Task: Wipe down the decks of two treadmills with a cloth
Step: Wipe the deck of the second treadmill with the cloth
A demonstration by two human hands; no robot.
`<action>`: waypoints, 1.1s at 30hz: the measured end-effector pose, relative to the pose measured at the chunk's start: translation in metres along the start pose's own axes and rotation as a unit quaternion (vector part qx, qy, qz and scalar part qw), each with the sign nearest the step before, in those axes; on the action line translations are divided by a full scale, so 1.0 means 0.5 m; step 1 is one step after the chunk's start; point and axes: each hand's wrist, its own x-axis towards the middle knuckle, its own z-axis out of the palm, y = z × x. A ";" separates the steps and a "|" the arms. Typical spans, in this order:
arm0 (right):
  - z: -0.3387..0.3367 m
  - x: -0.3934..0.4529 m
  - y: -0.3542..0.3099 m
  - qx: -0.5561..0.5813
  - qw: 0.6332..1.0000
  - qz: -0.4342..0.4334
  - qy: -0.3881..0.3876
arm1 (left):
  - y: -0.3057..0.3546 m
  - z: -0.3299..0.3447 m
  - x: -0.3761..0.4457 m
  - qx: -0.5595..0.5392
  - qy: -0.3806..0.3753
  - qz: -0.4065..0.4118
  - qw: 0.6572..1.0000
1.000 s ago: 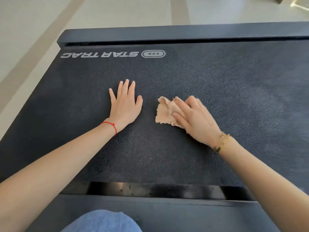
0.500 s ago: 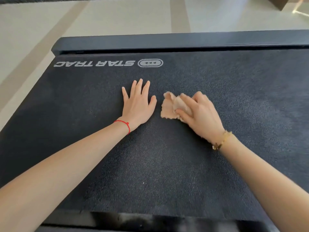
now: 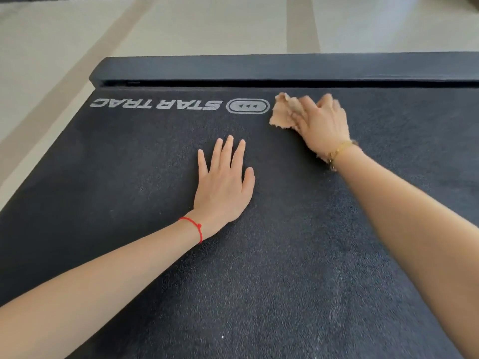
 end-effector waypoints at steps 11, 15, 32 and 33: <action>0.053 0.125 -0.049 0.051 0.993 -0.111 -0.007 | -0.004 0.001 0.005 0.026 -0.014 0.004 1.000; 0.050 0.138 0.021 0.031 0.998 -0.043 0.020 | -0.004 0.005 0.004 0.012 -0.014 0.000 1.000; -0.084 -0.275 -0.005 0.103 0.977 -0.180 -0.051 | 0.001 -0.008 -0.003 -0.028 0.006 -0.007 1.000; -0.079 -0.260 0.009 0.085 0.983 -0.160 -0.039 | 0.001 -0.007 -0.002 -0.031 0.007 -0.007 0.999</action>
